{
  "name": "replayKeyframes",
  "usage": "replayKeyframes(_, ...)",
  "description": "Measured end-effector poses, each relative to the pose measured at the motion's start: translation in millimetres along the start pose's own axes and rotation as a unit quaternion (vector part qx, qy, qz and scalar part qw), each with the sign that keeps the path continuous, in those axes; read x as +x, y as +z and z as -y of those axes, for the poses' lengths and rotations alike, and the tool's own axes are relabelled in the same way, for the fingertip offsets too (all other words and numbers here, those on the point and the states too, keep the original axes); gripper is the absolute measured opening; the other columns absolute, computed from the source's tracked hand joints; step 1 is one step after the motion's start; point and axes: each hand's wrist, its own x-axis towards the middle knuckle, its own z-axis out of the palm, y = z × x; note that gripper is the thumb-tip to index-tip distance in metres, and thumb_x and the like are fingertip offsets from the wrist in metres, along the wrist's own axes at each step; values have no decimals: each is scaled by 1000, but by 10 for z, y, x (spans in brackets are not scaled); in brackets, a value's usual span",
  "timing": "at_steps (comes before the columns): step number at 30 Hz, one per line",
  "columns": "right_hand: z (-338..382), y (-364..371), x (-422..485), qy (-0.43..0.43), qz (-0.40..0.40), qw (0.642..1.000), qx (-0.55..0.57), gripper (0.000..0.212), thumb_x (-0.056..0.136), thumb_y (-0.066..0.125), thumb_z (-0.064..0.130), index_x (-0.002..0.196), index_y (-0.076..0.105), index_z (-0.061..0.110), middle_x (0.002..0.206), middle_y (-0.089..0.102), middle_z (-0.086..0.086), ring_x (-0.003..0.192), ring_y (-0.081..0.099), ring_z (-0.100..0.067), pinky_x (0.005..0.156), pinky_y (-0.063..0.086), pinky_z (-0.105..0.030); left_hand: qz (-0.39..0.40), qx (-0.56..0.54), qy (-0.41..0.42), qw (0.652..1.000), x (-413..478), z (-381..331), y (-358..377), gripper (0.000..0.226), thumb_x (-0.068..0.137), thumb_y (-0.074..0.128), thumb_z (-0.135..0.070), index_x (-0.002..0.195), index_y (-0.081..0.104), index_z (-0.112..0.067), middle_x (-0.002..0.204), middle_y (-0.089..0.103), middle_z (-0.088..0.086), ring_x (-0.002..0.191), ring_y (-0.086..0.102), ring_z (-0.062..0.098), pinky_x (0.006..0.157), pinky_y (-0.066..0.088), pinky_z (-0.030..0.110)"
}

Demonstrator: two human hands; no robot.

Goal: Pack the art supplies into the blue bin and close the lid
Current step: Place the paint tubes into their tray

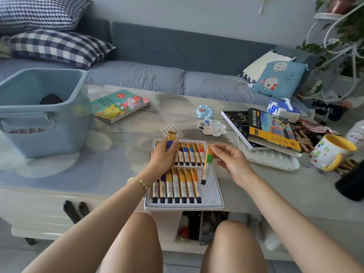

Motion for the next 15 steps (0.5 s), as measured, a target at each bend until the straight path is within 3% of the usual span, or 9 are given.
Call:
replayKeyframes(6, -157, -37, -63, -1, 31, 995, -94, 8, 83, 69, 12, 91, 70, 11, 83, 74, 0, 71, 67, -6, 57, 51, -16, -19, -41, -36, 998, 31, 85, -19, 29, 99, 44, -37, 75, 45, -21, 44, 47, -16, 39, 43, -2, 51, 35, 25)
replayKeyframes(12, -272, 8, -20, -89, 60, 950, -294, 8, 78, 75, 23, 85, 74, 19, 89, 67, 5, 79, 57, -5, 72, 43, -14, -23, -41, -84, 995, 55, 64, -41, 26, 97, 45, -41, 100, 44, -15, 67, 52, -6, 47, 49, 2, 52, 41, 22)
replayKeyframes(15, -355, -3, -37, -106, 59, 938, -324, 6, 76, 76, 23, 79, 71, 23, 94, 58, 1, 88, 55, -9, 73, 41, -8, -10, -50, -96, 994, 59, 72, -61, 23, 99, 43, -37, 105, 41, -16, 70, 54, -6, 48, 51, 2, 54, 42, 22)
